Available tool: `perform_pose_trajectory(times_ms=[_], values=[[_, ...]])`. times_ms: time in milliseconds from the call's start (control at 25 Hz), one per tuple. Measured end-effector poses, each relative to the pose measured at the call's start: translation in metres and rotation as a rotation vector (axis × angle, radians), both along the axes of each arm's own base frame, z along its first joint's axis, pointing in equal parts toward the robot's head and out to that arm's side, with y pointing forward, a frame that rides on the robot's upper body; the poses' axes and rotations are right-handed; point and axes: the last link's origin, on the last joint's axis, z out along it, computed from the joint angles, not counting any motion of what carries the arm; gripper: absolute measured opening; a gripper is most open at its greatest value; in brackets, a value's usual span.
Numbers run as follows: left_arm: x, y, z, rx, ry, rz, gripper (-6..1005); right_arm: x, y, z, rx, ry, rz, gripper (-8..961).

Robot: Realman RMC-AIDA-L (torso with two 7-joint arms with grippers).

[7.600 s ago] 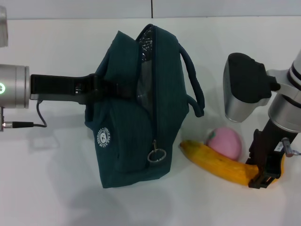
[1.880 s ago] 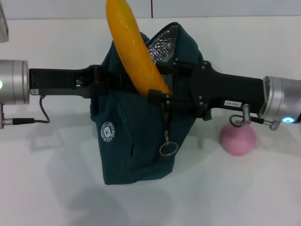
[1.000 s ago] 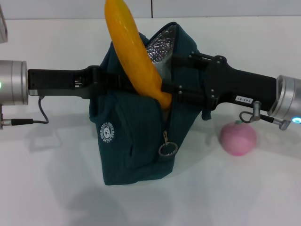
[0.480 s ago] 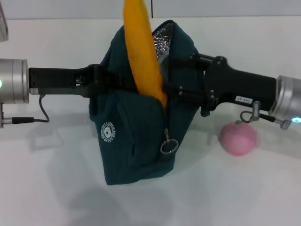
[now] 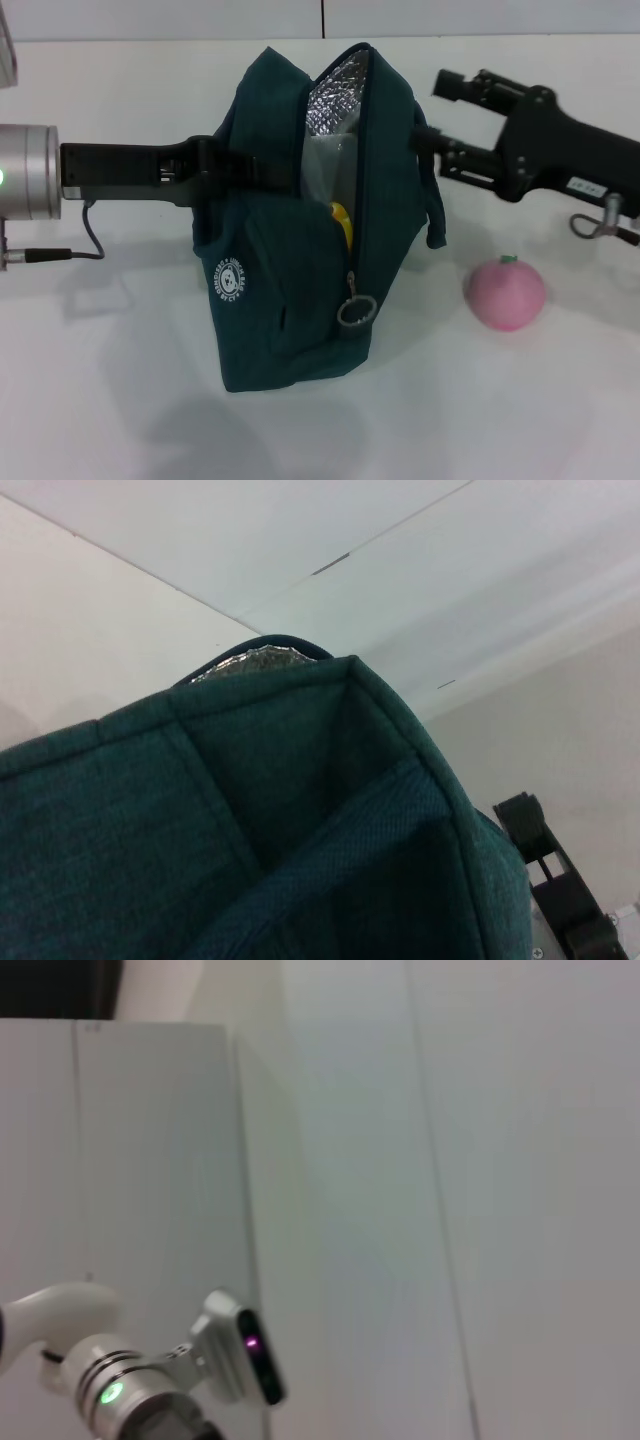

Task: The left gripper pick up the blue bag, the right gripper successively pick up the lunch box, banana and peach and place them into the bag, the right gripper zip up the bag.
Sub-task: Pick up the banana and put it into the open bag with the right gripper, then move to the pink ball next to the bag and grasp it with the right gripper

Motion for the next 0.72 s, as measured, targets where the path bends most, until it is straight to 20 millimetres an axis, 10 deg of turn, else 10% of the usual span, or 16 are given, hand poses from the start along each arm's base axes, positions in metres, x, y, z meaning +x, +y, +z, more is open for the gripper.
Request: perform_pose_trajectory(times_ms=[720], values=[[-0.003,-0.001,0.002,0.004,0.001,0.01,35,0.036,0.018,0.071,-0.218,-0.447,-0.154,693]])
